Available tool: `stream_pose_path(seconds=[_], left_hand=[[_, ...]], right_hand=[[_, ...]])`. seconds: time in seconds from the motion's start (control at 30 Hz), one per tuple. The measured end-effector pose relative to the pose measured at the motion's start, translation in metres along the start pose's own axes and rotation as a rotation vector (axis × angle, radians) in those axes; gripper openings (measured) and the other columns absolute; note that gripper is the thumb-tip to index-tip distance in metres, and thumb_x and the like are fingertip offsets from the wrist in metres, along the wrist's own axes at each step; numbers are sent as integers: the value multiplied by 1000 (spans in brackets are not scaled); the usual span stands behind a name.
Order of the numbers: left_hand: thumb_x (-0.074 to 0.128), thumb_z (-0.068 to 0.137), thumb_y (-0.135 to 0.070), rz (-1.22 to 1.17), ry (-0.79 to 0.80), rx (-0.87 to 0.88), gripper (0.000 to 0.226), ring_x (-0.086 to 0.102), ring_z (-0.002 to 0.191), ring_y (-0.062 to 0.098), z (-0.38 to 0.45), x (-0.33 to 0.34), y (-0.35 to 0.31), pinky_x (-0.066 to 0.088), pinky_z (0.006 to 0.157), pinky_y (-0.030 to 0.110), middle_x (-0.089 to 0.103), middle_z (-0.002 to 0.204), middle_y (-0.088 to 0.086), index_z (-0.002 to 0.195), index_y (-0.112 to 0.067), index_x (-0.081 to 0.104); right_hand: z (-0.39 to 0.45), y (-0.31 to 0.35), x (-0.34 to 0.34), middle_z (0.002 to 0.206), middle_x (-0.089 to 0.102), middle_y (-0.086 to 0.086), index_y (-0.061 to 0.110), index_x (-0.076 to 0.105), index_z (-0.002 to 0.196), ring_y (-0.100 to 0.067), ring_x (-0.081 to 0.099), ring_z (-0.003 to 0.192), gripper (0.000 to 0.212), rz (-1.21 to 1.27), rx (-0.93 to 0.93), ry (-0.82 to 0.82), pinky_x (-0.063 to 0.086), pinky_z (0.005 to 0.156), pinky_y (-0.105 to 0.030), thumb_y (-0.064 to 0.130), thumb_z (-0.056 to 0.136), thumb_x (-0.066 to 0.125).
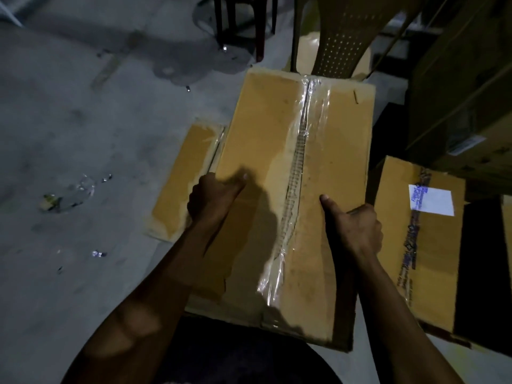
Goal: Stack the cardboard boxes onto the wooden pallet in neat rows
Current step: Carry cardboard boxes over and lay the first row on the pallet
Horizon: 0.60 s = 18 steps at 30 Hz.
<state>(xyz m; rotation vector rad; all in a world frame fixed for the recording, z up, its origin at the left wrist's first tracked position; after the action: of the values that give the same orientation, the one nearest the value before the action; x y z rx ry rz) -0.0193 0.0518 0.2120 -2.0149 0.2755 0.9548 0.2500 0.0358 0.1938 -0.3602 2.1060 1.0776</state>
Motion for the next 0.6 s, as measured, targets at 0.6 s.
stream_pose_path(seconds=[0.6], left_hand=[[61, 83, -68, 75, 8, 46, 87, 57, 119, 36, 220, -124, 61, 42, 88, 36, 58, 136, 14, 145, -10, 41]], right_hand=[[-16, 178, 187, 110, 62, -6, 16, 52, 115, -33, 61, 102, 76, 57, 59, 50, 52, 89, -47, 78, 74, 63]])
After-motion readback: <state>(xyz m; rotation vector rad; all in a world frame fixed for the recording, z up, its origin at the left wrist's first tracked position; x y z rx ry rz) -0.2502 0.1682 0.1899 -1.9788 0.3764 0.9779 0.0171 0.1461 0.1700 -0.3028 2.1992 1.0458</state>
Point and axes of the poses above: each hand's wrist, its own z-axis towards the middle knuckle, its own x-axis out of the palm, y = z × x, the point moved 2 cm from there along z, towards the middle knuckle
